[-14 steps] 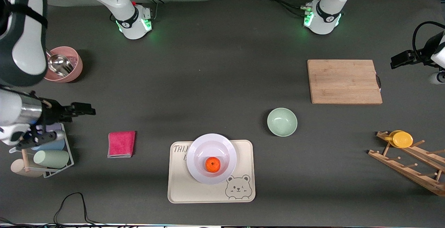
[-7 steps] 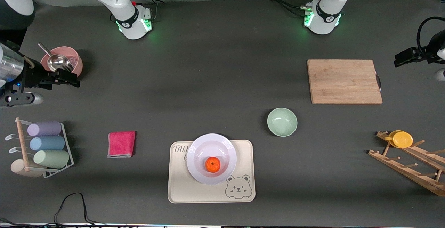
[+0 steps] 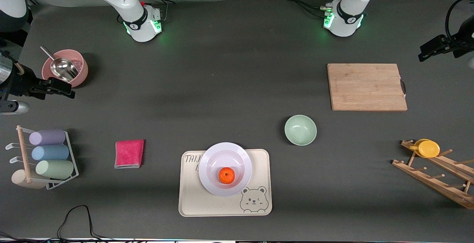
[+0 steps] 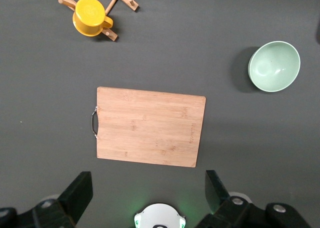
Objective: Place orange and plate with both arms
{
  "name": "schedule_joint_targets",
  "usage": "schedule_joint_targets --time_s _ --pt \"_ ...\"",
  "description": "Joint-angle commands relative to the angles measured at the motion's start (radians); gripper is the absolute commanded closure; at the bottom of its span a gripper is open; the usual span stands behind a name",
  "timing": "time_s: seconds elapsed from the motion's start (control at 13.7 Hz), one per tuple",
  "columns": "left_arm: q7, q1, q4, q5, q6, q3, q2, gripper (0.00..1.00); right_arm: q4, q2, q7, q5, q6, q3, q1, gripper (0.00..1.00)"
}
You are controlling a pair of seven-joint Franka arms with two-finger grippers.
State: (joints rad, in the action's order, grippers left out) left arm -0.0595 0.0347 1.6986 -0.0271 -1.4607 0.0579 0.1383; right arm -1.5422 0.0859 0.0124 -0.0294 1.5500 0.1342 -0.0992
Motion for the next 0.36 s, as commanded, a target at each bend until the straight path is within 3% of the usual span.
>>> schedule_joint_targets --time_s 0.0,0.29 --pt "-0.022 0.016 -0.002 -0.004 0.014 0.013 0.009 0.00 -0.009 -0.015 -0.014 0.025 0.002 0.002 -0.002 0.00" --pt "-0.020 0.014 -0.002 -0.004 0.019 0.013 0.009 0.00 -0.009 -0.017 -0.014 0.043 0.001 0.002 -0.002 0.00"
